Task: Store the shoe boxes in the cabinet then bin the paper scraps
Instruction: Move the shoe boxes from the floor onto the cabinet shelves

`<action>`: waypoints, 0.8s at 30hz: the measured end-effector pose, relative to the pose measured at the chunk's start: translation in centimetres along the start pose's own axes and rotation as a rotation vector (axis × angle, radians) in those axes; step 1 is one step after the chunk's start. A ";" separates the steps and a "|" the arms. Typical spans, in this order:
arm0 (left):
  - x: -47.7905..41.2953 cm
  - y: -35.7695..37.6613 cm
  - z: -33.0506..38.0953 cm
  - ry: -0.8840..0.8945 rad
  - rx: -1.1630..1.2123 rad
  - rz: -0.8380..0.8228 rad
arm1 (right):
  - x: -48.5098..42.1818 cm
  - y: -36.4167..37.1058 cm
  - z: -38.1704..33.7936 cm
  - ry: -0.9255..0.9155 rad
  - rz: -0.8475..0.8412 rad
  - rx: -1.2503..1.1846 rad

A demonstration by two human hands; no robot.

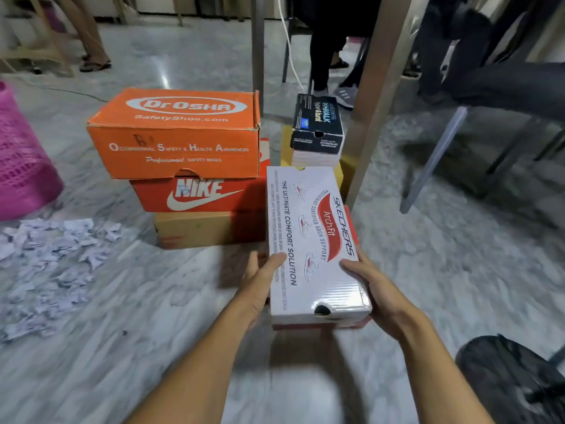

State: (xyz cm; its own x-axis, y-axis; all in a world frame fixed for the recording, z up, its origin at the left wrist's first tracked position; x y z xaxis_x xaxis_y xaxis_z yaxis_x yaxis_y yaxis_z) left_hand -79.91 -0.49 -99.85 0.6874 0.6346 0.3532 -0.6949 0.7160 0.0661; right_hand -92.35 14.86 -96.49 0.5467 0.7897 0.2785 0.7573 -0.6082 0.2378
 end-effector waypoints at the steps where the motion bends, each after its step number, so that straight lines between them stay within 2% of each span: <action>1: 0.3 -0.8 0.2 0.021 0.020 0.017 | 0.1 0.7 0.0 -0.003 -0.024 0.000; 6: 2.6 -5.8 1.7 0.152 0.096 0.036 | -0.6 5.9 0.1 0.004 -0.217 0.028; 12: 8.7 -14.7 2.8 0.298 0.098 0.304 | -1.6 15.9 -0.5 0.015 -0.517 0.083; 18: 17.5 -25.0 -0.2 0.205 0.264 0.626 | -1.0 29.6 1.6 0.091 -0.849 0.291; 24: 27.7 -33.4 -4.4 0.135 0.563 0.862 | 3.2 44.0 5.6 0.177 -1.107 0.475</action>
State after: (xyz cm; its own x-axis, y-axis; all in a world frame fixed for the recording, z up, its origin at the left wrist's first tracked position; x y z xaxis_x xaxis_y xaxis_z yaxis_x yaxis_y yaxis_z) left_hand -36.74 -5.58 -96.34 -0.0957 0.9191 0.3822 -0.9361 -0.2136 0.2793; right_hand -55.31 -8.90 -90.31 -0.5058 0.8183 0.2732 0.8591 0.5066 0.0731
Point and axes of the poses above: each hand's wrist, its own x-axis away from the middle knuckle, its own y-axis out of the palm, z = x × y, the point moved 7 cm from there along -x, towards the middle knuckle, and after that the axes turned 4 degrees about -x, right-handed, at the moved point
